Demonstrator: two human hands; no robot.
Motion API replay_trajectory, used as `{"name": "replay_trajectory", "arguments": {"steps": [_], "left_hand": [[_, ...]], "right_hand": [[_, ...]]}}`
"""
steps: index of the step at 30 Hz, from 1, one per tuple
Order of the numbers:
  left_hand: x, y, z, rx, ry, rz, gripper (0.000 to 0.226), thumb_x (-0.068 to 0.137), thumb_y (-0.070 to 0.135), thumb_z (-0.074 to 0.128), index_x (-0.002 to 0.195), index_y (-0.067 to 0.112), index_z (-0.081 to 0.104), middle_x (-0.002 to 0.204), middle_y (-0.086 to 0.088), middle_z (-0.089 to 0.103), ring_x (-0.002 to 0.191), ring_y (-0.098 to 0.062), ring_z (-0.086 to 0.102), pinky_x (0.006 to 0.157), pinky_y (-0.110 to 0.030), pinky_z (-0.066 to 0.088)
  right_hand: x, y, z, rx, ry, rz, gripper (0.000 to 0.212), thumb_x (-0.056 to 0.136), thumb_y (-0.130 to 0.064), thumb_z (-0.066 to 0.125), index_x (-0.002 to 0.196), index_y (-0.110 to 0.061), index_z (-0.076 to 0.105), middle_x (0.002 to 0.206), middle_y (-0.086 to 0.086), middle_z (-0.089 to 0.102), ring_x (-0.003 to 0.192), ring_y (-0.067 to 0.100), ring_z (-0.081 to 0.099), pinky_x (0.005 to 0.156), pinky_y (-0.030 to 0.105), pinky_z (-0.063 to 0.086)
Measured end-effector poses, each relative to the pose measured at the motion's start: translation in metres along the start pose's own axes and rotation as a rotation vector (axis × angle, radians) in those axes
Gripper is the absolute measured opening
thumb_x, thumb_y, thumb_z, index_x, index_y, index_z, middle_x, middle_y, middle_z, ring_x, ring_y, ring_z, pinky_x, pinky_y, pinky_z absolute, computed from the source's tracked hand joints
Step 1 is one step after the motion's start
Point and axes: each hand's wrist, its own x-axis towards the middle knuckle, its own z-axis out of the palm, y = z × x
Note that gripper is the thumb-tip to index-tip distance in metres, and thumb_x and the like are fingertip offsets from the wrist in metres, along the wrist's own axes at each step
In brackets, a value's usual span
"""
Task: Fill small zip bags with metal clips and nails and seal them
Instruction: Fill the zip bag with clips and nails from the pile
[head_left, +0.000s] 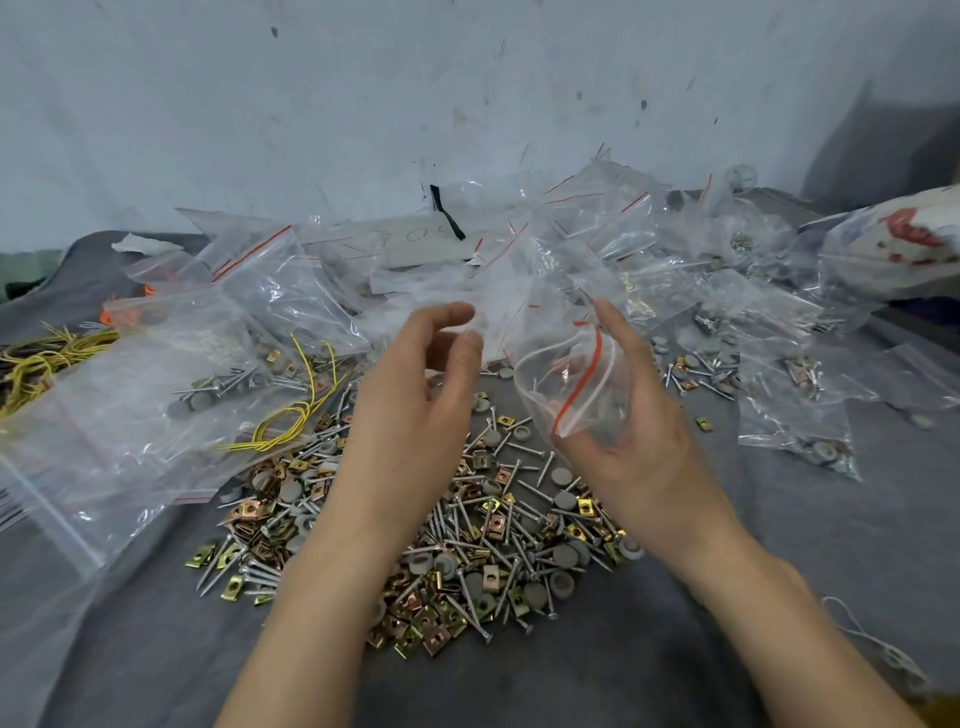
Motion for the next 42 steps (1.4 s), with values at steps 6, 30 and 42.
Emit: {"name": "replay_trajectory", "arguments": {"steps": [6,30,42], "left_hand": [[-0.007,-0.024,-0.014,0.458,-0.190,-0.046,0.028,0.100,0.034,0.049,0.124,0.024,0.060,0.097,0.016,0.066,0.083,0.005,0.059,0.071,-0.009,0.045],[-0.039,-0.040,-0.010,0.926,-0.491,0.149,0.020,0.101,0.044,0.044,0.118,0.041,0.052,0.120,0.018,0.050,0.117,-0.012,0.042,0.095,-0.029,0.034],[-0.043,-0.042,-0.018,0.590,-0.316,0.045,0.019,0.100,0.030,0.052,0.112,0.037,0.064,0.100,0.029,0.055,0.104,-0.001,0.052,0.091,-0.027,0.043]], "right_hand": [[0.000,-0.004,-0.001,0.006,-0.002,0.023,0.083,0.086,-0.040,0.072,0.151,-0.049,0.021,0.130,-0.046,0.047,0.123,-0.021,0.044,0.093,-0.004,0.029],[-0.003,-0.008,-0.004,-0.042,-0.020,0.055,0.088,0.089,-0.032,0.074,0.152,-0.051,0.016,0.151,-0.016,0.046,0.139,0.003,0.042,0.108,0.020,0.032],[-0.003,-0.011,-0.006,-0.045,-0.017,0.046,0.087,0.090,-0.032,0.073,0.154,-0.047,0.016,0.154,-0.016,0.041,0.140,0.001,0.038,0.112,0.025,0.032]]}}
